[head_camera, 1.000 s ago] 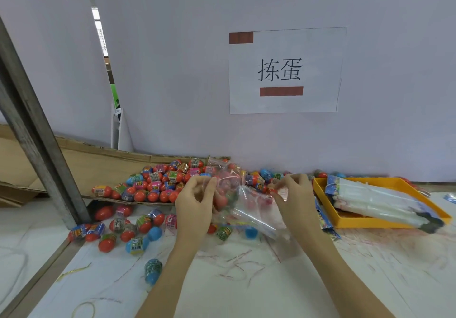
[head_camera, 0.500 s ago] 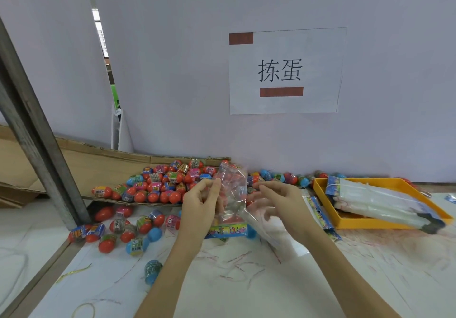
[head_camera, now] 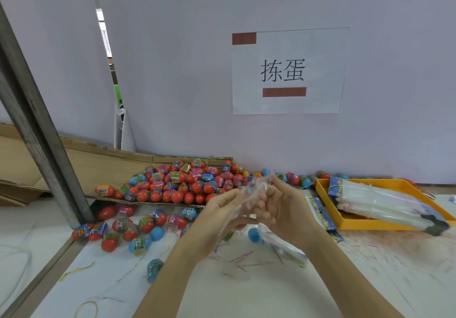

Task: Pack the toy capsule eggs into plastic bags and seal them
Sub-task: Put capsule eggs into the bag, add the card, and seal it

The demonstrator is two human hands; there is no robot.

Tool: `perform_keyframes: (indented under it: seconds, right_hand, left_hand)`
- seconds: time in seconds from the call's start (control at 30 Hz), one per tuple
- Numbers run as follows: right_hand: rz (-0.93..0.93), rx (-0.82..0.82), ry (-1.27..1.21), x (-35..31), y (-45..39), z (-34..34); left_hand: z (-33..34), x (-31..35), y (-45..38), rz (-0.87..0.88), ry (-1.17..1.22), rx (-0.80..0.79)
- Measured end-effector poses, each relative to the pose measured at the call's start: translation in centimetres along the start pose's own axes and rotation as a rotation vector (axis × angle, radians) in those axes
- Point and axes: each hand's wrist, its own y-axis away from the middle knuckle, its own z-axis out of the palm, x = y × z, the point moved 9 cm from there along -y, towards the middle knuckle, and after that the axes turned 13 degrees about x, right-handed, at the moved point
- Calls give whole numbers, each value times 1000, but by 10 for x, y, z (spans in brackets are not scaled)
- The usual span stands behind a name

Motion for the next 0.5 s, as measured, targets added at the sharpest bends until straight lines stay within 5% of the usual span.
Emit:
perform_keyframes:
  seconds: [0.2,0.3,0.5]
  right_hand:
    - [-256,363,-127,-38,1,-42]
    - [-347,481,70,-44,-1,-58]
    - [-537,305,759,-38,0,-19]
  left_hand:
    - [-27,15,-10,124,25,162]
    - [-42,25,-10,315,-338,335]
    - [-31,33,-2,538,-623,379]
